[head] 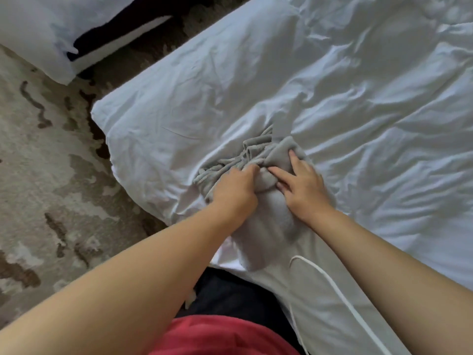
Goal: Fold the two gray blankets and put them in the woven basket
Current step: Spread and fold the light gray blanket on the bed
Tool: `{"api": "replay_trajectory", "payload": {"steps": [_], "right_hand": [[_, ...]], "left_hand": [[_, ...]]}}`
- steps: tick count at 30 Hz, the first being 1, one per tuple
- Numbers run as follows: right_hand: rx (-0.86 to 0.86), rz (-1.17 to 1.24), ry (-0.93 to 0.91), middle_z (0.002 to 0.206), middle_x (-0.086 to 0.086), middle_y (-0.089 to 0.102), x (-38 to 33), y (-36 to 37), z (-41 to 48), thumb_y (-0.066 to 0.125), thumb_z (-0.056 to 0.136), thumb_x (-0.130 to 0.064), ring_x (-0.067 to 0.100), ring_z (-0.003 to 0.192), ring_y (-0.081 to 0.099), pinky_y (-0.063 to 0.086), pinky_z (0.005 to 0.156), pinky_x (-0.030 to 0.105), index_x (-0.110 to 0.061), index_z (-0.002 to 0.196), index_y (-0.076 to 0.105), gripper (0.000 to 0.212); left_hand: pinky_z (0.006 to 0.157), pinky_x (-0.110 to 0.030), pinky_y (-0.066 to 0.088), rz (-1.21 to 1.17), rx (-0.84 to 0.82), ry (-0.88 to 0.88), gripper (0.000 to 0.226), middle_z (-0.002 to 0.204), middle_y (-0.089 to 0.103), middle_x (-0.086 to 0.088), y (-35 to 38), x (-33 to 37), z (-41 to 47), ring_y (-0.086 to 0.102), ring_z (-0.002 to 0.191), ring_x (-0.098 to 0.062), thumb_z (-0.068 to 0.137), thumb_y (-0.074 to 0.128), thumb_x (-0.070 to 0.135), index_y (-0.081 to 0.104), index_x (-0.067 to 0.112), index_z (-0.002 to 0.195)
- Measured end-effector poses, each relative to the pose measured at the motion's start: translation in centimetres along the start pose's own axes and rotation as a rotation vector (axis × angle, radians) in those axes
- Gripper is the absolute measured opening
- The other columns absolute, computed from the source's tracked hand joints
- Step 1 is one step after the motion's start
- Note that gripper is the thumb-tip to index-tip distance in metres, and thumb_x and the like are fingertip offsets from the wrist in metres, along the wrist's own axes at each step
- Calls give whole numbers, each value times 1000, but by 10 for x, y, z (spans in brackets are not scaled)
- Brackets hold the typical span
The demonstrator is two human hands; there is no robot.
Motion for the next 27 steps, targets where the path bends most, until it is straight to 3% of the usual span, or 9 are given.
{"api": "replay_trajectory", "payload": {"steps": [3,5,7,10,13,16,22,27], "right_hand": [[85,-132,-60,160,12,12,-16,7,17,43,98,-40,30,146,14,7,116,43,-37,146,34,49],[80,-168,-59,161,9,2,-24,17,34,36,99,-42,27,148,2,-3,117,42,-39,149,21,53],[55,-197,-43,162,9,-3,-24,27,48,31,99,-41,26,148,-3,-5,117,43,-42,149,10,54],[-7,-292,-46,160,11,-12,-17,38,54,20,95,-44,27,148,-9,-5,118,44,-44,142,-14,58],[26,-268,-93,161,13,-5,-15,38,54,28,98,-40,28,148,-5,-7,117,44,-39,150,8,55],[116,-204,-154,158,16,16,-16,36,55,34,94,-39,33,147,12,2,117,47,-33,146,32,53],[270,-149,-215,150,21,35,-9,52,65,34,89,-35,39,139,32,23,114,53,-25,138,49,53],[388,-177,-271,145,22,42,1,70,76,37,87,-35,40,133,41,28,110,51,-24,136,53,52]], "left_hand": [[100,-43,40,74,123,-130,52,128,51,-9,-20,-26,14,48,118,-32,80,49,10,49,28,129],[112,-51,22,258,210,-165,48,135,41,-9,-24,-27,17,38,126,-32,83,49,10,47,24,129],[114,-57,0,336,320,-41,49,147,28,-8,-20,-8,17,25,137,-29,87,48,14,39,23,135],[114,-55,-6,276,333,100,57,153,26,-7,3,20,15,16,144,-27,92,40,20,27,17,147],[115,-49,-9,203,262,-19,60,159,17,-4,21,3,25,6,147,-27,96,28,31,11,21,153],[116,-46,-8,198,248,-32,65,161,11,-4,33,-22,35,5,148,-26,94,31,37,10,22,153],[116,-49,15,178,299,92,66,150,40,-8,40,-36,52,35,139,-29,83,32,39,38,18,146],[108,-50,32,142,420,181,63,139,53,-11,52,-45,67,53,126,-31,79,40,37,52,13,136]]}}
Point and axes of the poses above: each hand's wrist, its own z-axis towards the middle knuckle, its own y-axis out of the palm, x = y × z, the point moved 6 cm from there along z, towards the middle knuckle
